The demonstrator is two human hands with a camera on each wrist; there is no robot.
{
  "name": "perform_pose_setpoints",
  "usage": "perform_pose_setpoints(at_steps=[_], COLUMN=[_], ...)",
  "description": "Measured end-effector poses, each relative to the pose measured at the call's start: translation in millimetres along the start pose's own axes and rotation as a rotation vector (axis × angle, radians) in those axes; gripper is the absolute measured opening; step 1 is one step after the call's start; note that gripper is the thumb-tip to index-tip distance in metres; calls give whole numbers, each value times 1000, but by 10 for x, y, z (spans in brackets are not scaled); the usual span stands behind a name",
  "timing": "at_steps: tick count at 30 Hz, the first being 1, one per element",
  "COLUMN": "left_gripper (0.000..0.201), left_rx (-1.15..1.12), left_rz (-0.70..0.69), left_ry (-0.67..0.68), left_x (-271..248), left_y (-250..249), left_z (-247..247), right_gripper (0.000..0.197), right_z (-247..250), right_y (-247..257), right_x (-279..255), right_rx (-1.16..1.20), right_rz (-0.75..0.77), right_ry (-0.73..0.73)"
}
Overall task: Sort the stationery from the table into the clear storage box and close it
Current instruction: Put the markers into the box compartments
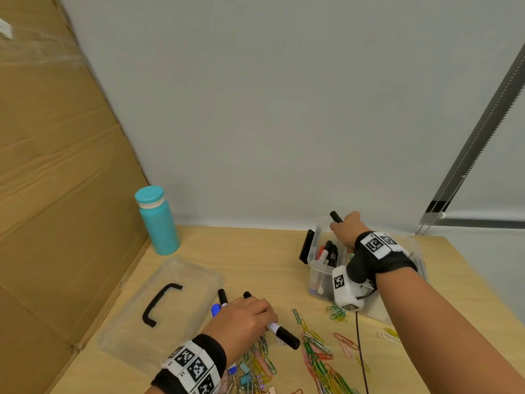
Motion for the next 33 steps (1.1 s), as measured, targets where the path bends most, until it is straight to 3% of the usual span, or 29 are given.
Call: perform_pose_setpoints(at_steps=[7,12,15,18,22,24,26,28,31,33], left_gripper=[45,45,47,46,40,27,20,25,24,21], left_rx=[5,-30,-35,-11,-33,-71,-143,-220,-342,-396], left_rz=[-33,-52,-62,-49,-9,31,99,163,239,289], left_ry=[18,15,5,-3,-73,-112,-135,-169,-246,-274], left_x=[12,81,78,21,-55,-55,-4,86,254,348], left_y=[-122,-196,-203,-168,-85,-35,16,44,74,117], left_z=[-104,-78,-52,11,201,312,413,498,590,585], right_gripper=[13,22,34,34,19,18,16,17,31,39], right_z=[-15,-81,-236,-302,-146,-34,14,-91,-473,-647], right_y=[-120,-97,28,177,266,289,301,268,156,111], right_x=[-257,-155,-194,-270,-435,-613,-876,-1137,-1461,-1573], right_rx=[-26,-252,-554,-656,-487,-371,-210,-82,75,142], right_rz=[149,172,187,215,302,454,625,704,659,648], right_ry=[64,-1,43,66,-35,-139,-156,-11,362,461])
Point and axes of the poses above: each hand's wrist, its own x-axis towards the middle knuckle, its own z-axis out of the back of the hand, y = z × x, the point moved 9 cm from there along x, towards the middle knuckle, and after that the axes turned 5 degrees about z, right-handed, at the moved point
